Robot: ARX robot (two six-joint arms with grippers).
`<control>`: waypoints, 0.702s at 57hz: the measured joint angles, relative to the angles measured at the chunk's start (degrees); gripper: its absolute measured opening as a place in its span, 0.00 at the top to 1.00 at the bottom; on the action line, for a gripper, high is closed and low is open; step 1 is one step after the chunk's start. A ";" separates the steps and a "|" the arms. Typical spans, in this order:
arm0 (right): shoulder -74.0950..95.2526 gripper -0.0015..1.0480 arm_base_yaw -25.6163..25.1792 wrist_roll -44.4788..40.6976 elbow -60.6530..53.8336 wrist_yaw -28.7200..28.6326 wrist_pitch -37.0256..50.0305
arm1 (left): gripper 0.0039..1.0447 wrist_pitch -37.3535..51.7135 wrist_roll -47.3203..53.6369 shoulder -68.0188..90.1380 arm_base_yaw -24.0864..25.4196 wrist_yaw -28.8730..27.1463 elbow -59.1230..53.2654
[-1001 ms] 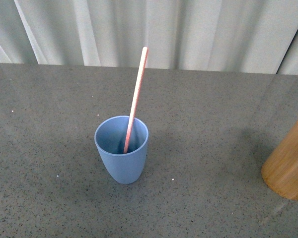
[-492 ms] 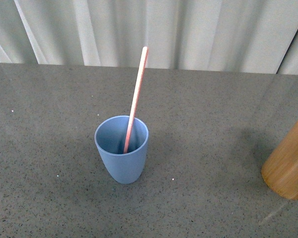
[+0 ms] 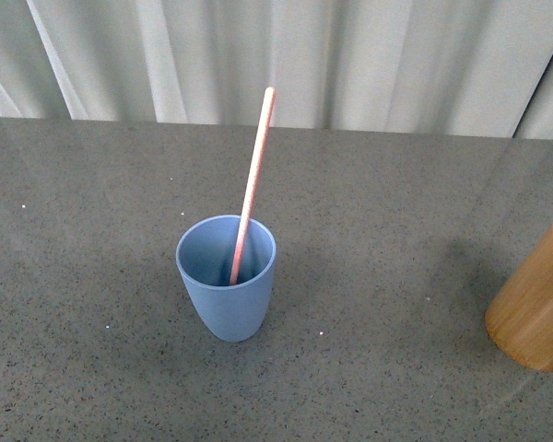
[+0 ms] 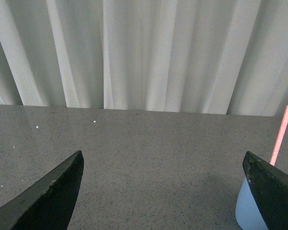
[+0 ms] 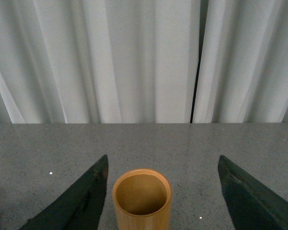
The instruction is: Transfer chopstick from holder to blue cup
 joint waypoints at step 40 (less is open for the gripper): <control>0.00 0.10 0.00 0.04 0.00 0.00 0.00 | 0.06 0.00 0.00 0.00 0.00 0.00 0.00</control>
